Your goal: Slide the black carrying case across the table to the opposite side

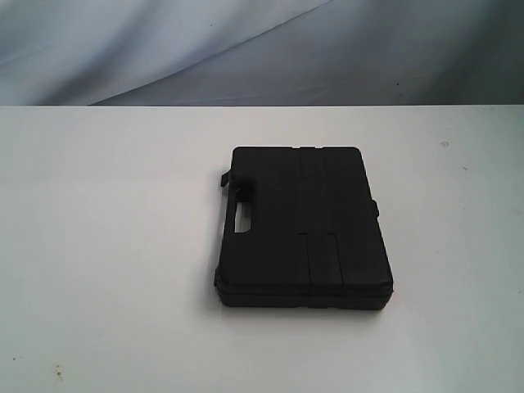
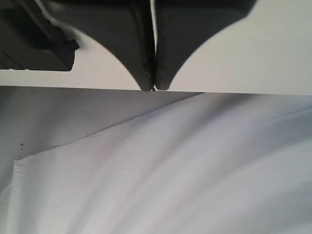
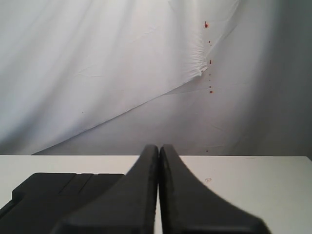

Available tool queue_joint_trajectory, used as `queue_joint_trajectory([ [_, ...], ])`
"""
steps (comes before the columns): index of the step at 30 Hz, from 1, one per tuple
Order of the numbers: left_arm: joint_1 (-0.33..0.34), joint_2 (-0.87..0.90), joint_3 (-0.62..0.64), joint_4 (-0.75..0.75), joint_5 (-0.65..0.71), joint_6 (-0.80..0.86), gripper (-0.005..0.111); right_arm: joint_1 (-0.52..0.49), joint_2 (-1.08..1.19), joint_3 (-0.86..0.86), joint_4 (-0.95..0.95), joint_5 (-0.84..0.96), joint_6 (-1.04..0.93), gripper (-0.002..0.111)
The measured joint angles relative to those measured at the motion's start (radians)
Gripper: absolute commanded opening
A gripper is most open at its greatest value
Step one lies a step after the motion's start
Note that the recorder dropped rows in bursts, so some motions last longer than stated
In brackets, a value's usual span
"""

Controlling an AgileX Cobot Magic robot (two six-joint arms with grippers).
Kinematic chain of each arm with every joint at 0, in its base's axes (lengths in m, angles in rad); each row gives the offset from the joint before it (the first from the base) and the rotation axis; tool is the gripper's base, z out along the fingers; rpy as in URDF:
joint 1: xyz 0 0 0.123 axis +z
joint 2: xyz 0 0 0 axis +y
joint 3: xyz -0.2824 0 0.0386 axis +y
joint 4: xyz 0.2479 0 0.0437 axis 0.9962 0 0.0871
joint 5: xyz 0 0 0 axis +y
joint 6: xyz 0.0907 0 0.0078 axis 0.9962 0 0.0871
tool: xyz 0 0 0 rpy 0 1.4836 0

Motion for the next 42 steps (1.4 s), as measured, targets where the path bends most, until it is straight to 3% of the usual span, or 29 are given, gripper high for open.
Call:
queue_joint_trajectory([
  [12, 0.000, 0.000, -0.007, -0.017, -0.134, -0.048, 0.000, 0.000, 0.000, 0.000, 0.000, 0.000, 0.000, 0.000],
  [30, 0.000, -0.005, -0.385, -0.163, 0.132, -0.054, 0.000, 0.000, 0.000, 0.000, 0.000, 0.002, 0.000, 0.000],
  [33, 0.000, 0.011, -0.444, -0.168, 0.236, -0.042, 0.000, 0.000, 0.000, 0.000, 0.000, 0.002, 0.000, 0.000],
  [37, 0.000, 0.123, -0.505, -0.215, 0.379, 0.063, 0.000, 0.000, 0.000, 0.000, 0.000, 0.002, 0.000, 0.000],
  [42, 0.000, 0.307, -0.550, -0.412, 0.458, 0.283, 0.000, 0.000, 0.000, 0.000, 0.000, 0.002, 0.000, 0.000],
])
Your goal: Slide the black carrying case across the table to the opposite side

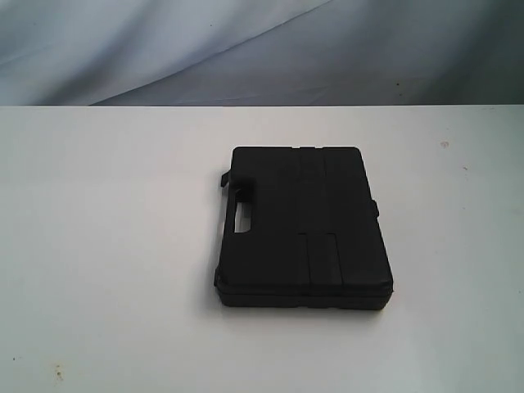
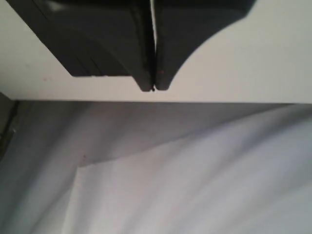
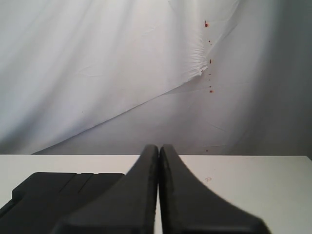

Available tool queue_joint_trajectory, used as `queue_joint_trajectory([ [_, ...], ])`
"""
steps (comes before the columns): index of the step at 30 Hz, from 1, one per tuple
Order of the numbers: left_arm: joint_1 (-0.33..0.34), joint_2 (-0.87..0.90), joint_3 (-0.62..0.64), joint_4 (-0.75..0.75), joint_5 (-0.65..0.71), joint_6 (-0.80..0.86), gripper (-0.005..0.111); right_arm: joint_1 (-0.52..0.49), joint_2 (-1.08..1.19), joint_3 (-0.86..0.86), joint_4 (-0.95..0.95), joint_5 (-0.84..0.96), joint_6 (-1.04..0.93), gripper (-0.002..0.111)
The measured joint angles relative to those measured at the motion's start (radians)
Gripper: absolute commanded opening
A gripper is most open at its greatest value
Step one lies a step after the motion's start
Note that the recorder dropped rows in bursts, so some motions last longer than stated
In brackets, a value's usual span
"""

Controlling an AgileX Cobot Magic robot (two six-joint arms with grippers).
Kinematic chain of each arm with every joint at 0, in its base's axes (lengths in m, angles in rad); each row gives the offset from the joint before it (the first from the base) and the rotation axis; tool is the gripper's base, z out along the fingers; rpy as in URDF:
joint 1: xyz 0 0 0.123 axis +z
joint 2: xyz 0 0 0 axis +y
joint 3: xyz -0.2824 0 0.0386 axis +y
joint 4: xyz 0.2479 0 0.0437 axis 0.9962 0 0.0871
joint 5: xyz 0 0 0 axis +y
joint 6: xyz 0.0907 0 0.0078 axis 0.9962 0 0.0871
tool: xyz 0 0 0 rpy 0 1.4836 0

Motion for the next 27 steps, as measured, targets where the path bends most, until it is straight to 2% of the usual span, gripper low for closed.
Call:
queue_joint_trajectory([
  [4, 0.000, 0.170, -0.055, -0.164, 0.088, 0.123, 0.000, 0.000, 0.000, 0.000, 0.000, 0.000, 0.000, 0.000],
  [7, 0.000, 0.283, -0.094, -0.230, 0.131, 0.175, 0.000, 0.000, 0.000, 0.000, 0.000, 0.000, 0.000, 0.000],
  [27, -0.007, 0.836, -0.341, -0.242, 0.139, 0.207, 0.000, 0.000, 0.000, 0.000, 0.000, 0.000, 0.000, 0.000],
])
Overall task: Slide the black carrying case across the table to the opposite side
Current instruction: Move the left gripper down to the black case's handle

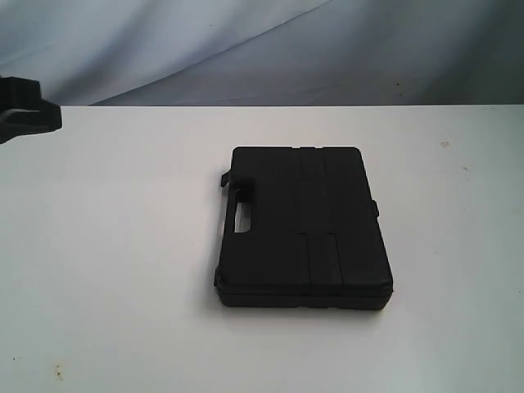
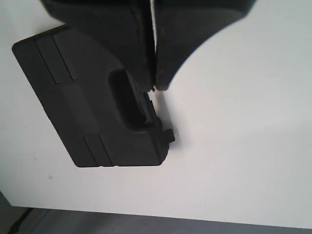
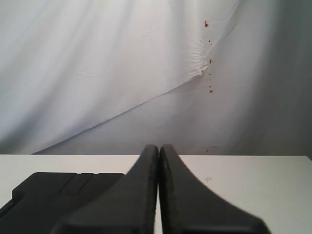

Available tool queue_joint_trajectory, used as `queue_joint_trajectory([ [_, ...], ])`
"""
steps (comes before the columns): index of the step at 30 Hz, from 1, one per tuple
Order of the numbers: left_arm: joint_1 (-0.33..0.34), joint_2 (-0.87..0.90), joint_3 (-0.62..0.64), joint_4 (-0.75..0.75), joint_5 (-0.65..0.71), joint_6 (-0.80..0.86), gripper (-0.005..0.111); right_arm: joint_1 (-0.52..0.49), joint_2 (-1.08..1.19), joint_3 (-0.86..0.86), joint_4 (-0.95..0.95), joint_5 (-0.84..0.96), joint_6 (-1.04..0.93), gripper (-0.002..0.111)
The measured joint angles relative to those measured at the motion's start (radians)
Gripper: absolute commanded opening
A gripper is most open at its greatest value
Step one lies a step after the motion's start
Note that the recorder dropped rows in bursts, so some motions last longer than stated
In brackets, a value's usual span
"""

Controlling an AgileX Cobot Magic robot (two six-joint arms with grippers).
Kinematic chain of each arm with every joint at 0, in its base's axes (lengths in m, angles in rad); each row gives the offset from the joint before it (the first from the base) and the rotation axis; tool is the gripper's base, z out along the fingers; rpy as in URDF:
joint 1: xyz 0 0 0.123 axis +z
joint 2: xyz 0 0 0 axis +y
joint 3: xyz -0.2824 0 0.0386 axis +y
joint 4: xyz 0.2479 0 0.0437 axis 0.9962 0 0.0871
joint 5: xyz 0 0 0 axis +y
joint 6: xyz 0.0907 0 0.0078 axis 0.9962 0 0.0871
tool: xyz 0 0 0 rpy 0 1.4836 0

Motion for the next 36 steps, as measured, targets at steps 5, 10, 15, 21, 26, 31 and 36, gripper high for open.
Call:
queue_joint_trajectory([
  [5, -0.087, 0.128, -0.071, 0.072, -0.051, -0.021, 0.000, 0.000, 0.000, 0.000, 0.000, 0.000, 0.000, 0.000],
  [10, -0.189, 0.250, -0.137, 0.172, -0.120, -0.135, 0.000, 0.000, 0.000, 0.000, 0.000, 0.000, 0.000, 0.000],
  [15, -0.264, 0.379, -0.227, 0.246, -0.130, -0.267, 0.000, 0.000, 0.000, 0.000, 0.000, 0.000, 0.000, 0.000],
  [21, -0.329, 0.527, -0.328, 0.334, -0.124, -0.421, 0.000, 0.000, 0.000, 0.000, 0.000, 0.000, 0.000, 0.000],
  [26, -0.347, 0.627, -0.419, 0.425, -0.044, -0.539, 0.000, 0.000, 0.000, 0.000, 0.000, 0.000, 0.000, 0.000],
  [31, -0.348, 0.736, -0.498, 0.548, 0.078, -0.682, 0.000, 0.000, 0.000, 0.000, 0.000, 0.000, 0.000, 0.000],
  [36, -0.353, 0.821, -0.550, 0.575, 0.150, -0.736, 0.000, 0.000, 0.000, 0.000, 0.000, 0.000, 0.000, 0.000],
])
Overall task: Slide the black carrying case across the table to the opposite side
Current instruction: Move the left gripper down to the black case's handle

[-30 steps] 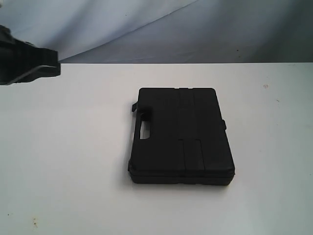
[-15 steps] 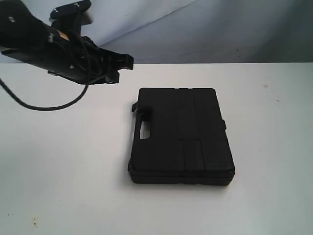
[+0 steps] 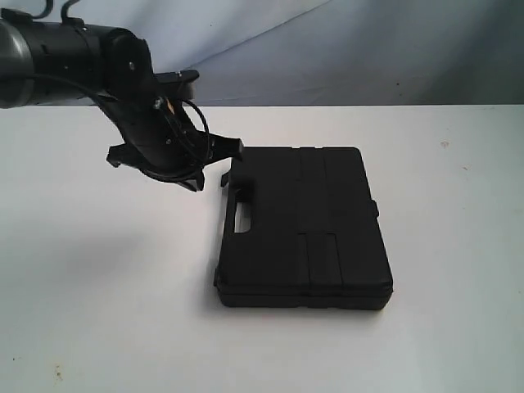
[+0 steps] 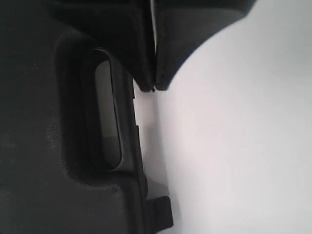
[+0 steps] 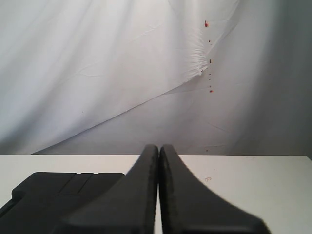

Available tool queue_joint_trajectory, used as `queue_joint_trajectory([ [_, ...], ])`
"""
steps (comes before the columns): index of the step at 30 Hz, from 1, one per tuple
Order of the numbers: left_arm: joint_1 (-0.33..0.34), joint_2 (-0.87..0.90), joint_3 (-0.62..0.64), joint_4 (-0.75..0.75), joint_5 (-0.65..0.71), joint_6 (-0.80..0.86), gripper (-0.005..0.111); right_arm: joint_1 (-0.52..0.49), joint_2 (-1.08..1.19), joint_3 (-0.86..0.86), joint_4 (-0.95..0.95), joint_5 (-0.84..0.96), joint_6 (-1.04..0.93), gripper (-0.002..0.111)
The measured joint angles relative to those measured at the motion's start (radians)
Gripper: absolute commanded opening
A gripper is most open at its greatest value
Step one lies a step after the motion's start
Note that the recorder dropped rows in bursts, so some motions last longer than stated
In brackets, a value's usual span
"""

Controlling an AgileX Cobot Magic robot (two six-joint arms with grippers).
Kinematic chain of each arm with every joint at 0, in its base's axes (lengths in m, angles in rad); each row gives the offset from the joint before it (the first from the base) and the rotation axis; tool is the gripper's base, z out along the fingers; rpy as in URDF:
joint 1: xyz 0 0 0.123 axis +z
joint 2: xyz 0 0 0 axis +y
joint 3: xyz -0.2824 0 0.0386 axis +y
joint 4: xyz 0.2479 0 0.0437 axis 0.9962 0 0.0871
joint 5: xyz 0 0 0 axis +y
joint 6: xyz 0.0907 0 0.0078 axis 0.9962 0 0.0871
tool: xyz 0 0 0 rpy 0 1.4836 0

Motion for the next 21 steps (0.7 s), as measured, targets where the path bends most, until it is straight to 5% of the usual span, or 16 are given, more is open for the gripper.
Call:
queue_joint_trajectory([
  [8, -0.062, 0.071, -0.086, 0.007, 0.008, -0.031, 0.004, 0.000, 0.000, 0.000, 0.000, 0.000, 0.000, 0.000],
  [16, -0.070, 0.083, -0.125, 0.009, -0.002, -0.033, 0.028, 0.000, 0.000, 0.000, 0.000, 0.000, 0.000, 0.000],
  [21, -0.070, 0.096, -0.127, 0.009, -0.002, -0.033, 0.030, 0.000, 0.000, 0.000, 0.000, 0.000, 0.000, 0.000],
])
